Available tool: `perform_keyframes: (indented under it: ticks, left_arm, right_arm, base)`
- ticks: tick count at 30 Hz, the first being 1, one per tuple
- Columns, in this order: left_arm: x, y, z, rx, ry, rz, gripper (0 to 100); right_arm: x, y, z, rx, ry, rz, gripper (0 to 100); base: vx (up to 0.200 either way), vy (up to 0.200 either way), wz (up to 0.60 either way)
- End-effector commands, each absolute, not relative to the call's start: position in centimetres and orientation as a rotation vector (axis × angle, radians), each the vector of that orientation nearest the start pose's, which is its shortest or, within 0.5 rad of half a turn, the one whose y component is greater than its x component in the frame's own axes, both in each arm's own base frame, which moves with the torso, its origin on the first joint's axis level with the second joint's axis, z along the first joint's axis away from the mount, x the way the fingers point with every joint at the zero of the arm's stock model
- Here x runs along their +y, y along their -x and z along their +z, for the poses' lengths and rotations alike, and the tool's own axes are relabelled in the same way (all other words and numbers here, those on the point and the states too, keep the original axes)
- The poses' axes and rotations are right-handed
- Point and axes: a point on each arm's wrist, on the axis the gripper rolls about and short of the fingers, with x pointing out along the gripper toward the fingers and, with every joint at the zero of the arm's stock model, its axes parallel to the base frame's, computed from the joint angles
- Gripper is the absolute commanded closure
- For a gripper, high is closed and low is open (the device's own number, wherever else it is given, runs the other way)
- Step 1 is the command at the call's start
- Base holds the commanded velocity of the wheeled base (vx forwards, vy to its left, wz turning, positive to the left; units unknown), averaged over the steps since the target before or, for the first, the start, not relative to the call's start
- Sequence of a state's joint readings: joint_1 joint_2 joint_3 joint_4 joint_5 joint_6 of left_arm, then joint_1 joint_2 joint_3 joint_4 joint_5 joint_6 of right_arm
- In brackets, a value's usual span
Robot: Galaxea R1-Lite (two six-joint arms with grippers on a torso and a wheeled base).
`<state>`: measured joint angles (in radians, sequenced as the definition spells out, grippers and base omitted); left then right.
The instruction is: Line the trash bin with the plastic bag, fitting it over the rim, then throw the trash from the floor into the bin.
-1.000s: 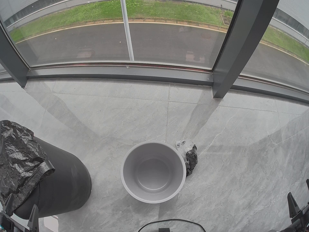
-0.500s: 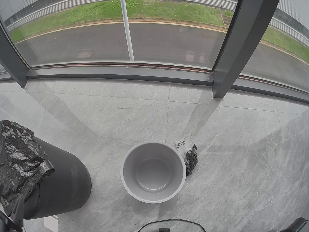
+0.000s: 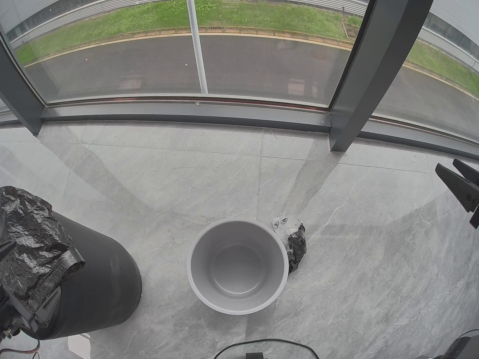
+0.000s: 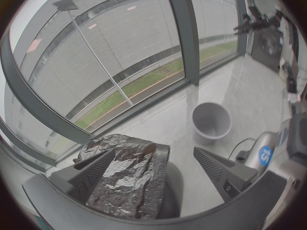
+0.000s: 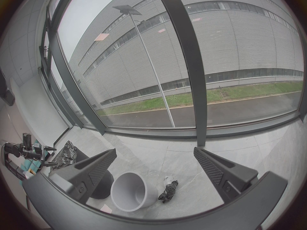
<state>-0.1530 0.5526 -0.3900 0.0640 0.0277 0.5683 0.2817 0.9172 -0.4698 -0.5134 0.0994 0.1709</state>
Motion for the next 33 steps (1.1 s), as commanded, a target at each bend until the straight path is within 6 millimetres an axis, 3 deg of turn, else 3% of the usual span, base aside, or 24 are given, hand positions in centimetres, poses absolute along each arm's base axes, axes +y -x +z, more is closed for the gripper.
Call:
perform_keyframes:
  ticks: [1,18,33]
  left_arm:
    - [-0.7,-5.9,15.9,0.364,-0.706,-0.168,0]
    - [-0.6,-5.5,14.3,0.396,-0.806,-0.173,0]
    - [-1.1,-9.8,13.9,0.432,-0.808,-0.148,0]
  right_arm:
    - [4.5,-12.9,22.5,0.057,-0.175,0.408,0]
    - [4.5,-12.9,22.2,0.072,-0.173,0.408,0]
    - [4.6,-13.1,21.6,0.097,-0.17,0.406,0]
  base:
    - [0.0,0.0,0.0]
    - [0.0,0.0,0.0]
    - [0.0,0.0,0.0]
